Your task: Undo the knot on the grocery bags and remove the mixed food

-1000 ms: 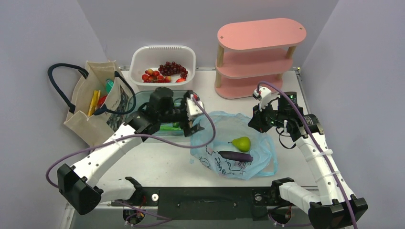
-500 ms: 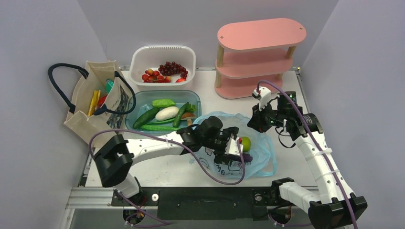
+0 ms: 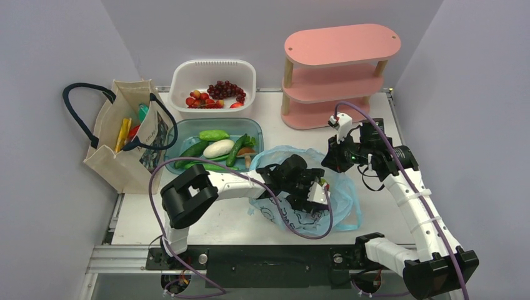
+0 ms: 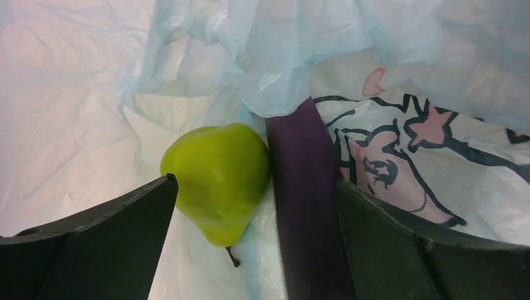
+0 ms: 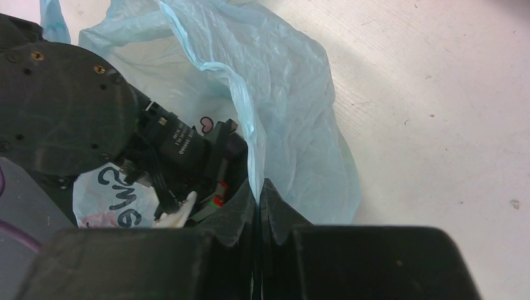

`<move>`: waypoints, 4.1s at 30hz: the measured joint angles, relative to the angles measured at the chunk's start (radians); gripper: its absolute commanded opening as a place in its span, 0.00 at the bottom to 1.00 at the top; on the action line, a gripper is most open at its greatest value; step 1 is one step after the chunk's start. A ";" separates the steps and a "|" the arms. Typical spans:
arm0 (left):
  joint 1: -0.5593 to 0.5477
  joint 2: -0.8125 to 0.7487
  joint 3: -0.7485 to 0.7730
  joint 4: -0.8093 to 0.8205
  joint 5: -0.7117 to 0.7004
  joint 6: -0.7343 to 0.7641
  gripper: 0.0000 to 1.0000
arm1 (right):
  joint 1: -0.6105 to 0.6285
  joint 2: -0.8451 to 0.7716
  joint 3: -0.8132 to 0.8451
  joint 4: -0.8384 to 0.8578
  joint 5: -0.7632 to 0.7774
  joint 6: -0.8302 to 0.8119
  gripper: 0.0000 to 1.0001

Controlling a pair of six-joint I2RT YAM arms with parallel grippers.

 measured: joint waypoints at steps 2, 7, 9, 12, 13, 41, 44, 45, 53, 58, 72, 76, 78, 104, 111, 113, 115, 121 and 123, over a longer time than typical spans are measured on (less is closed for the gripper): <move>0.003 0.032 0.021 0.010 -0.002 0.003 0.97 | 0.000 0.008 0.000 0.003 0.000 0.003 0.00; 0.019 0.090 0.085 0.034 -0.005 0.003 0.97 | 0.000 0.018 0.000 0.004 0.001 0.005 0.00; 0.030 0.115 0.111 0.034 -0.005 0.002 0.97 | 0.000 0.018 0.000 0.006 0.001 0.006 0.00; 0.045 0.138 0.139 0.035 -0.005 0.002 0.97 | 0.000 0.018 0.000 0.010 0.006 0.006 0.00; 0.050 0.147 0.146 0.040 -0.005 0.002 0.97 | 0.000 0.018 0.000 0.010 0.006 0.006 0.00; 0.085 0.010 0.003 -0.044 0.019 0.045 0.96 | 0.000 0.032 0.000 0.017 0.013 -0.005 0.00; 0.092 -0.007 -0.039 -0.054 0.017 0.063 0.93 | 0.000 0.032 0.000 0.017 0.013 -0.008 0.00; 0.093 -0.015 -0.056 -0.061 0.017 0.070 0.92 | 0.000 0.031 0.000 0.017 0.013 -0.010 0.00; 0.095 -0.004 -0.040 -0.152 0.014 0.077 0.86 | 0.000 0.030 0.000 0.016 0.013 -0.017 0.00; 0.101 0.061 0.025 -0.181 0.000 0.065 0.71 | 0.000 0.030 0.000 0.016 0.014 -0.017 0.00; 0.093 -0.068 0.056 -0.348 0.026 0.082 0.41 | -0.001 0.029 0.000 0.009 0.015 -0.024 0.00; 0.089 -0.234 0.062 -0.348 0.042 0.061 0.41 | -0.001 0.026 0.000 0.009 0.015 -0.024 0.00; 0.089 -0.289 0.085 -0.362 0.046 0.061 0.41 | -0.002 0.022 0.000 0.009 0.015 -0.024 0.00; 0.857 -0.547 0.209 -0.912 0.066 0.302 0.42 | -0.002 -0.010 0.000 0.009 0.005 -0.017 0.00; 0.985 -0.365 0.188 -0.895 0.050 0.337 0.42 | -0.002 -0.010 0.000 0.009 0.000 -0.012 0.00; 0.986 -0.322 0.182 -0.893 0.041 0.356 0.44 | -0.002 -0.010 0.000 0.009 0.000 -0.011 0.00; 0.986 -0.280 0.180 -0.892 0.033 0.367 0.46 | -0.002 -0.010 0.000 0.009 0.001 -0.011 0.00; 0.988 -0.207 0.153 -0.882 0.016 0.391 0.64 | -0.002 -0.010 0.000 0.009 0.010 -0.012 0.00; 0.989 -0.207 0.136 -0.882 0.016 0.406 0.71 | -0.002 -0.010 0.000 0.009 0.014 -0.012 0.00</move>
